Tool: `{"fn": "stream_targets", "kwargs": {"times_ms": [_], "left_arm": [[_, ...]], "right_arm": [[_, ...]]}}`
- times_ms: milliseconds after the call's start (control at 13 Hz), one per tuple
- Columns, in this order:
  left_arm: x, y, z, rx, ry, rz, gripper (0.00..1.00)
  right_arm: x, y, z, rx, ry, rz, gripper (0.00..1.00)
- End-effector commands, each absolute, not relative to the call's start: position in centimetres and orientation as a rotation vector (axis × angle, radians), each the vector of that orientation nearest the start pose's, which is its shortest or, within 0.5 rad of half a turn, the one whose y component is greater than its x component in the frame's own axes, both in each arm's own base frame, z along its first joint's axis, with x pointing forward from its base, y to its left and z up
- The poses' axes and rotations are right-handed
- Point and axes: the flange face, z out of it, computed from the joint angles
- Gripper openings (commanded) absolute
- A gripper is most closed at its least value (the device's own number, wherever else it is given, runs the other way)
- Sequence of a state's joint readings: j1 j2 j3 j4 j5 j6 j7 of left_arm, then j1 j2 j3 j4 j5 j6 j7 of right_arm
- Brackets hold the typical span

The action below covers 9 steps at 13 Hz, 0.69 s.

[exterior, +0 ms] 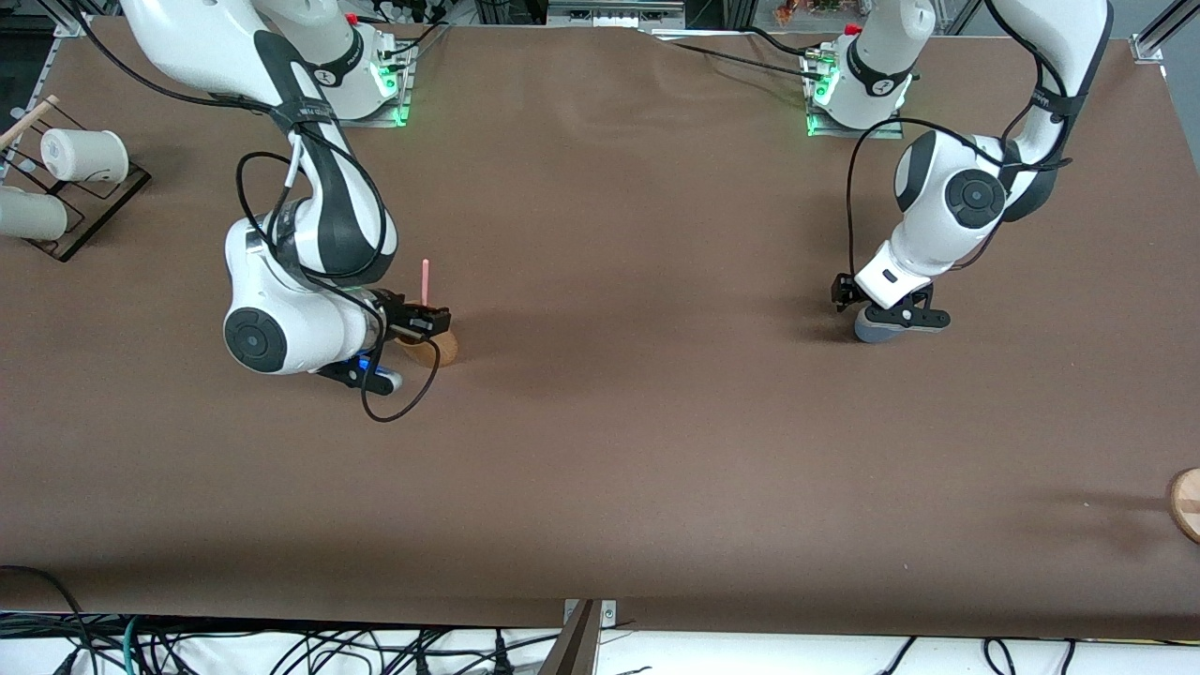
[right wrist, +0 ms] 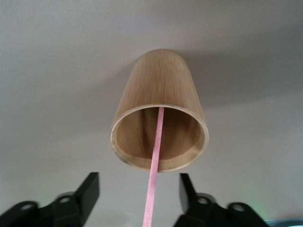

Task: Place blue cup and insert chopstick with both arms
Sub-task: 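Pull the pink chopstick from the wooden cup while the left gripper lifts the cup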

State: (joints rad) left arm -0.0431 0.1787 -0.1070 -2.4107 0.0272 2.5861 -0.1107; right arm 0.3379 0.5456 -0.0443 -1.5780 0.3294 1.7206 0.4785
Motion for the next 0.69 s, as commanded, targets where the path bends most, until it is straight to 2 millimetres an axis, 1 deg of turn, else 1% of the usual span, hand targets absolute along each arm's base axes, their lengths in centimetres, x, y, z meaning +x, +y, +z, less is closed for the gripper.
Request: {"fn": "stream_targets", "kwargs": {"times_ms": [0,154,385,462,538,615], "left_arm": [[49.0,-7.0,23.6,-3.129,0.096,-0.010,0.00],[49.1,-7.0,23.6,-3.129,0.101,-0.012,0.00],[49.4,-7.0,24.0,-3.129,0.112,-0.024,0.00],[49.9,-7.2,24.7,-3.130,0.107,-0.048,0.00],[50.6,-9.0,25.7,-3.137,0.134,-0.077,0.00],[51.2,-12.0,26.9,-3.152,0.159,-0.091,0.00]], "right_arm": [[60.4,22.0,29.8,-2.862,0.480,0.752,0.61],[60.3,22.0,29.7,-2.860,0.480,0.764,0.53],[59.9,21.9,29.3,-2.856,0.512,0.787,0.49],[59.7,21.8,29.2,-2.856,0.514,0.800,0.47],[59.5,21.8,29.0,-2.856,0.515,0.811,0.44],[59.3,21.8,28.9,-2.854,0.514,0.822,0.42]]}}
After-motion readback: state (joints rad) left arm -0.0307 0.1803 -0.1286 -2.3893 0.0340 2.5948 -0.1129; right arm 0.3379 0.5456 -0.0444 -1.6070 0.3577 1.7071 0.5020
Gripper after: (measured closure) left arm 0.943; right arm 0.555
